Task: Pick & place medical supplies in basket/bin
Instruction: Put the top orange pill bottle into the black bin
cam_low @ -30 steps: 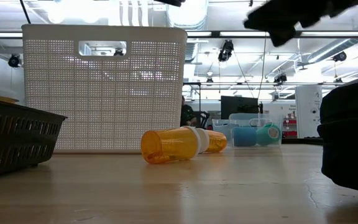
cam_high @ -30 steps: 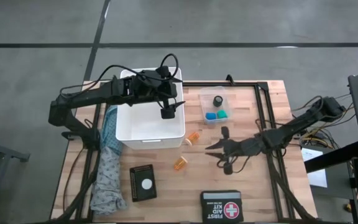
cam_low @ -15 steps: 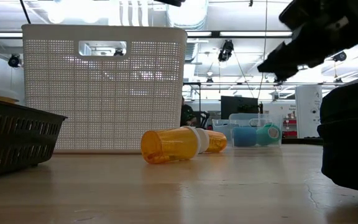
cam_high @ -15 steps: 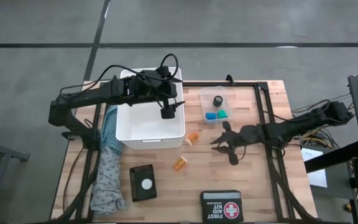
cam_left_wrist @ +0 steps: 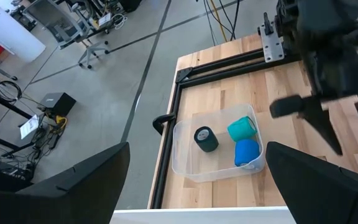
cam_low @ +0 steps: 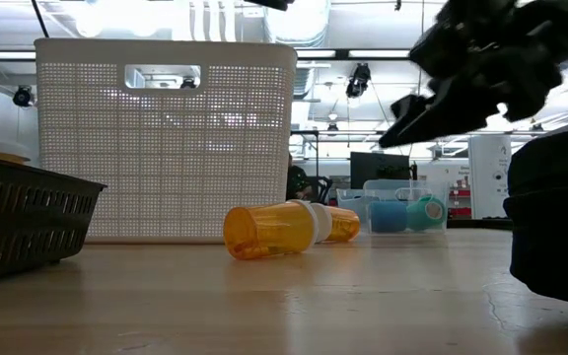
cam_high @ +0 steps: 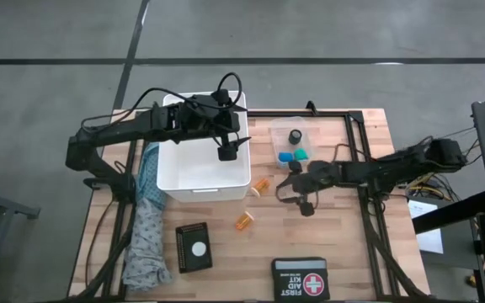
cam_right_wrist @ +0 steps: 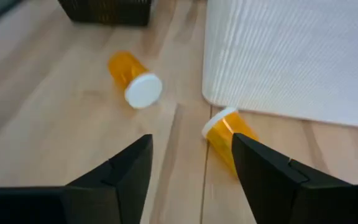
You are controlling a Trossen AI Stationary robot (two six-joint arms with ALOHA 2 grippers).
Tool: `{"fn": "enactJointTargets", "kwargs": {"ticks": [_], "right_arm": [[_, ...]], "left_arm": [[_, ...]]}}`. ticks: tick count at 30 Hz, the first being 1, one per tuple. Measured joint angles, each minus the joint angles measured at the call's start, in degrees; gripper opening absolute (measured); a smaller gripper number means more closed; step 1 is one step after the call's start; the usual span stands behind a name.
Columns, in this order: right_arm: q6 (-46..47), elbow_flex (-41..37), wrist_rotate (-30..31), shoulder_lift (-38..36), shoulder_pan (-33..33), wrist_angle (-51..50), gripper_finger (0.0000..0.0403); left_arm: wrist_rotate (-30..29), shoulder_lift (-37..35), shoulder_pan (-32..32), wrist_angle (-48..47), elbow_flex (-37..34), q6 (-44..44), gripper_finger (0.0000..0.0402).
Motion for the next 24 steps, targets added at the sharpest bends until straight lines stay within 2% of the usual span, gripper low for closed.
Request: {"fn": "enactJointTargets", "kwargs": {"ticks": [7, 13, 20, 24], "right_arm": [[-3.56, 8.9, 0.19, 10.51, -1.4, -8.31, 0.0226], [-7.86, 16.64, 0.72, 15.54, -3.53, -17.45, 0.0226], [-15.94, 21.57, 0.84, 19.25, -4.88, -19.52, 0.0228], [-20.03, 23.44, 3.28, 21.43, -4.84, -19.4, 0.0228]], "left_arm": [[0.02, 0.0, -0.01, 0.0, -0.01, 0.02, 0.0381], [0.01, 0.0, 0.0, 0.0, 0.01, 0.13, 0.0381], [0.01, 0.0, 0.0, 0.0, 0.0, 0.13, 0.0381], [0.02, 0.0, -0.01, 0.0, 0.01, 0.11, 0.0381]]}}
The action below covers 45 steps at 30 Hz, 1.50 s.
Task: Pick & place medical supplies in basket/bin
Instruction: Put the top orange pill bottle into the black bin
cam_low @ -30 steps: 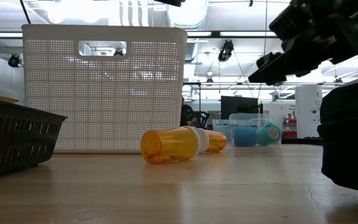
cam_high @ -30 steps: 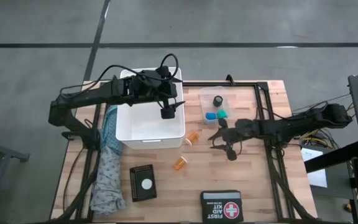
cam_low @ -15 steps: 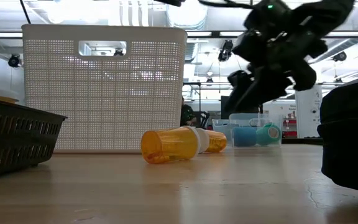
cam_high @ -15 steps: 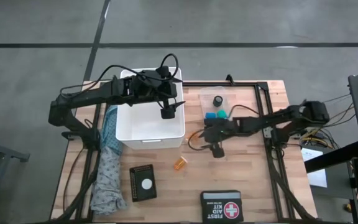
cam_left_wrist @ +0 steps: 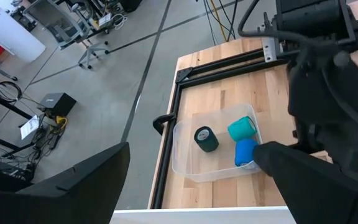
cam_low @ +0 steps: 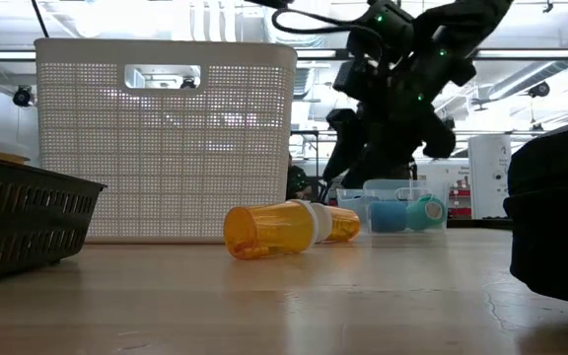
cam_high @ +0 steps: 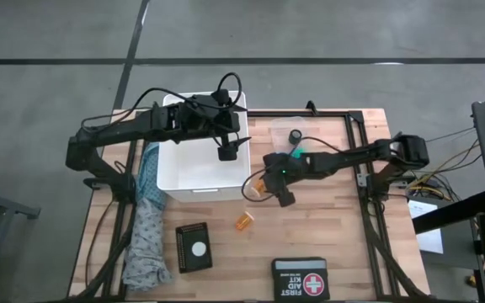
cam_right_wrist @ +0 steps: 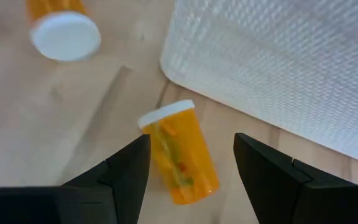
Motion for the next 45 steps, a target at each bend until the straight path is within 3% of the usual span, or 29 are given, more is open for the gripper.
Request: {"fn": "enactJointTargets", "kwargs": {"ticks": [11, 29, 45], "right_arm": [[-1.64, 4.11, -0.12, 6.94, -0.14, -0.09, 0.0228], [-2.97, 3.04, -1.37, 7.19, -0.11, -0.07, 0.0228], [-1.37, 3.01, -1.67, 11.75, -0.11, 4.3, 0.0224]], "left_arm": [[-0.02, 0.0, 0.0, 0.0, 0.0, 0.0, 0.0381], [-0.02, 0.0, 0.01, 0.0, 0.0, -0.11, 0.0381], [0.0, 0.0, 0.0, 0.0, -0.02, 0.02, 0.0381]]}}
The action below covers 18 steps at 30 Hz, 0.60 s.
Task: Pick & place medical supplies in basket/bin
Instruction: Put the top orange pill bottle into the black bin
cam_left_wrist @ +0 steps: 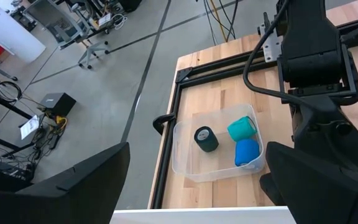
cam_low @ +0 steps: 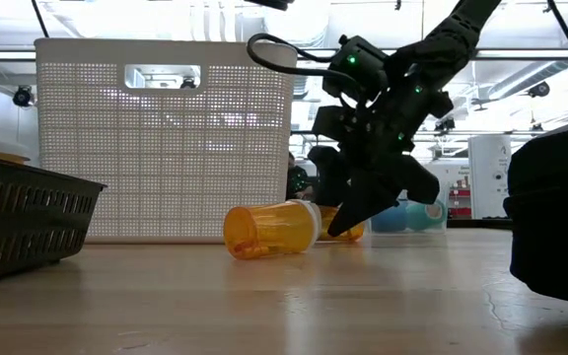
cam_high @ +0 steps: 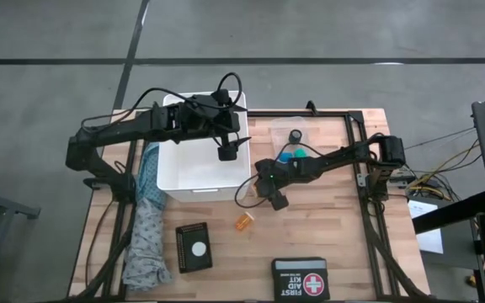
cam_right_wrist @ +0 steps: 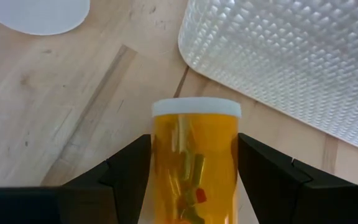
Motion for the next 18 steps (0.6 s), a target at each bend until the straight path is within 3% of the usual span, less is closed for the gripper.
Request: {"fn": "enactJointTargets", "kwargs": {"ticks": [18], "right_arm": [[2.49, 0.0, 0.09, 0.01, 0.0, 0.03, 0.0188]], "left_arm": [[-0.01, 0.0, 0.01, 0.0, 0.0, -0.02, 0.0381]]}}
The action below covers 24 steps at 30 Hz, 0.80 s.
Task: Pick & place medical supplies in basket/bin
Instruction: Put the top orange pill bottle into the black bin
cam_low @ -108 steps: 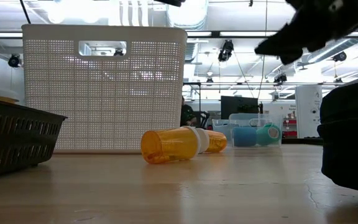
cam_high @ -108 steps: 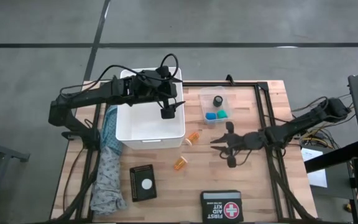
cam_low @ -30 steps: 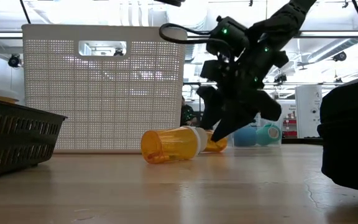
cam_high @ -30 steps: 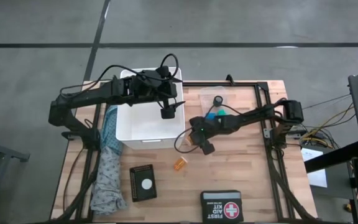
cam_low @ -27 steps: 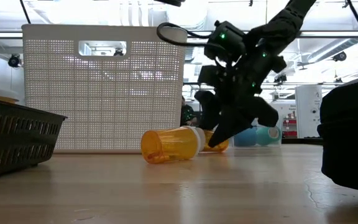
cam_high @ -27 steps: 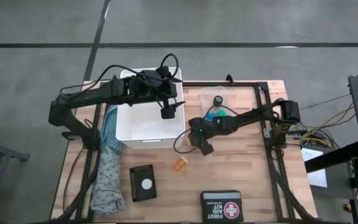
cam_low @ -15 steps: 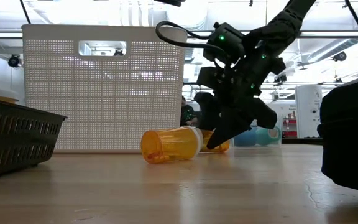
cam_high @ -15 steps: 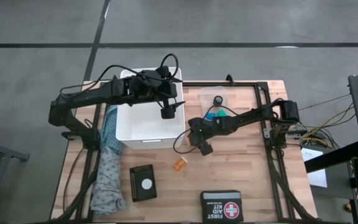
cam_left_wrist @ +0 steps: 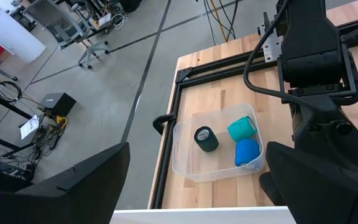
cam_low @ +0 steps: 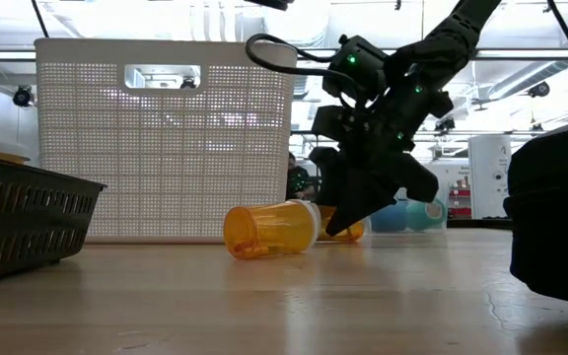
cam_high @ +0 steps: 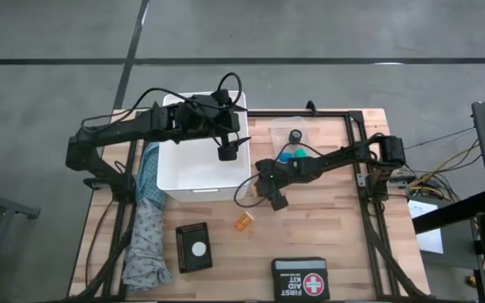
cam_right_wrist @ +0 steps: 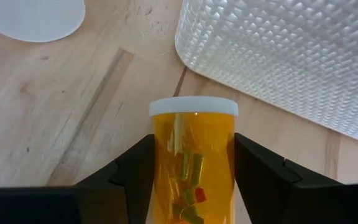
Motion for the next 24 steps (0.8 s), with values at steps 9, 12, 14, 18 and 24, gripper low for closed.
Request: {"fn": "enactJointTargets", "kwargs": {"ticks": [9, 12, 14, 18, 24], "right_arm": [[3.3, -0.35, 0.01, -4.39, 0.02, -0.04, 0.0188], [3.59, -1.16, -0.08, -6.57, 0.26, -0.05, 0.0188], [5.11, -1.93, -0.88, -8.43, 0.52, 0.2, 0.0189], [9.77, -5.54, -3.32, -13.09, 1.32, 2.46, 0.0188], [14.93, -13.26, -3.62, -22.1, 3.59, 13.58, 0.0188]], "left_arm": [[-0.01, 0.0, -0.01, 0.0, 0.0, -0.13, 0.0381], [0.01, 0.0, 0.01, 0.0, 0.0, -0.13, 0.0381], [0.0, 0.0, -0.01, 0.02, 0.0, -0.13, 0.0381], [0.0, 0.0, 0.01, -0.02, 0.0, -0.11, 0.0381], [0.0, 0.0, 0.01, -0.02, 0.0, -0.09, 0.0381]]}}
